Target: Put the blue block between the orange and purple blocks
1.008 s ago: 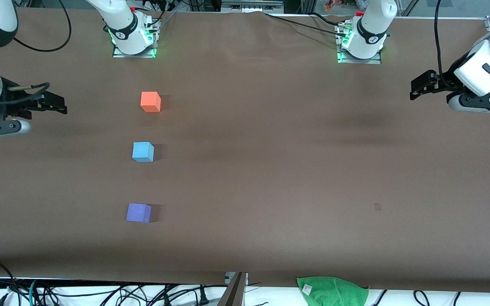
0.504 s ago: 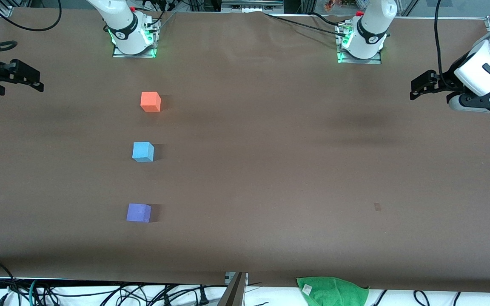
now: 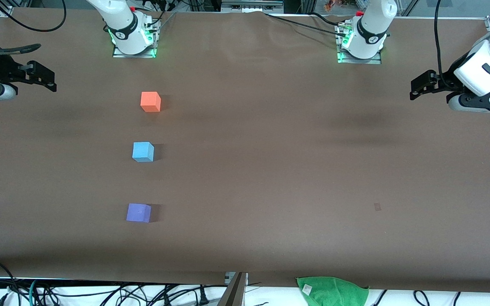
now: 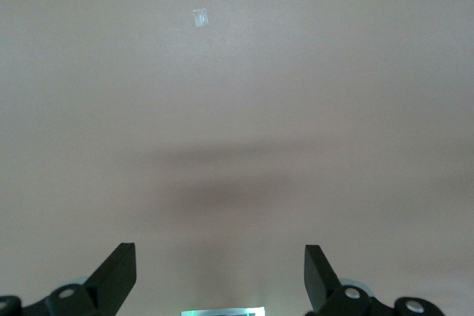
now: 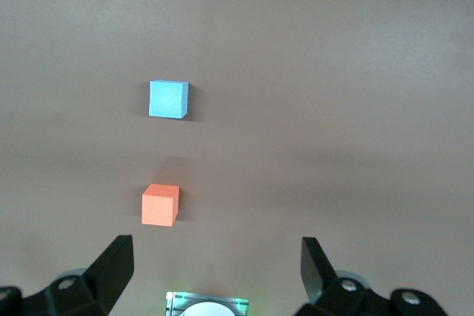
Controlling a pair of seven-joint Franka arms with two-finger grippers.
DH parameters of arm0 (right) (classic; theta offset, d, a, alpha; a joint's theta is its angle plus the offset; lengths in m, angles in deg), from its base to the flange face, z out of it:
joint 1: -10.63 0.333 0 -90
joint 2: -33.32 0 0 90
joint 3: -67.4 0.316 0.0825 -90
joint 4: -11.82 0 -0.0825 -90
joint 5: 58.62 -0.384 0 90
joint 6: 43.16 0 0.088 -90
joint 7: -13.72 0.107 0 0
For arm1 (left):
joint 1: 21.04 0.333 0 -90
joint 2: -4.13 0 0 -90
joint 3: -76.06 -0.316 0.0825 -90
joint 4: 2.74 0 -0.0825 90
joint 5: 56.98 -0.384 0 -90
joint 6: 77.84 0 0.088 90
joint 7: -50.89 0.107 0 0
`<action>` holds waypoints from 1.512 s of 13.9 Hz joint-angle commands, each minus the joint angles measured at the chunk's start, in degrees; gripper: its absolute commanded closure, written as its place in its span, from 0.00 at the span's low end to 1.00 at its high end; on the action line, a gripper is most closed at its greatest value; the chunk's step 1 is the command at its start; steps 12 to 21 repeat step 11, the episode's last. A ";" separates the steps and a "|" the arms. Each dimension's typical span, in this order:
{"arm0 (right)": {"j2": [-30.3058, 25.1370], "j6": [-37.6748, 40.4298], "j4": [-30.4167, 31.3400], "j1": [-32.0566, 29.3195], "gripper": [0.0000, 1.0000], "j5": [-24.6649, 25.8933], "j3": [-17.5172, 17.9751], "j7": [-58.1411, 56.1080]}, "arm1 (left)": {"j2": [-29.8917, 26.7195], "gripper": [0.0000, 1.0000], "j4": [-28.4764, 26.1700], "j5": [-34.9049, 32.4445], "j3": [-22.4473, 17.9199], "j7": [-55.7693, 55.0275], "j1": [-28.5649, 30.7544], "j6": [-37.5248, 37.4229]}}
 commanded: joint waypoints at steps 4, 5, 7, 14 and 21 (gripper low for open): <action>0.38 0.48 -0.59 -1.32 0.00 0.81 0.66 0.48 | 0.88 0.00 1.78 0.09 0.13 -0.48 -0.10 -1.32; 0.47 0.48 -0.68 -1.32 0.00 0.81 0.74 0.48 | 0.97 0.00 1.78 0.09 0.13 -0.48 -0.18 -1.32; 0.47 0.48 -0.59 -1.32 0.00 0.81 0.66 0.39 | 0.88 0.00 1.96 0.17 0.13 -0.57 -0.10 -1.41; 0.47 0.48 -0.59 -1.32 0.00 0.81 0.66 0.30 | 0.97 0.00 1.96 0.09 0.13 -0.57 -0.18 -1.85; 0.47 0.48 -0.59 -1.32 0.00 0.81 0.66 0.30 | 0.97 0.00 1.96 0.09 0.13 -0.57 -0.18 -1.85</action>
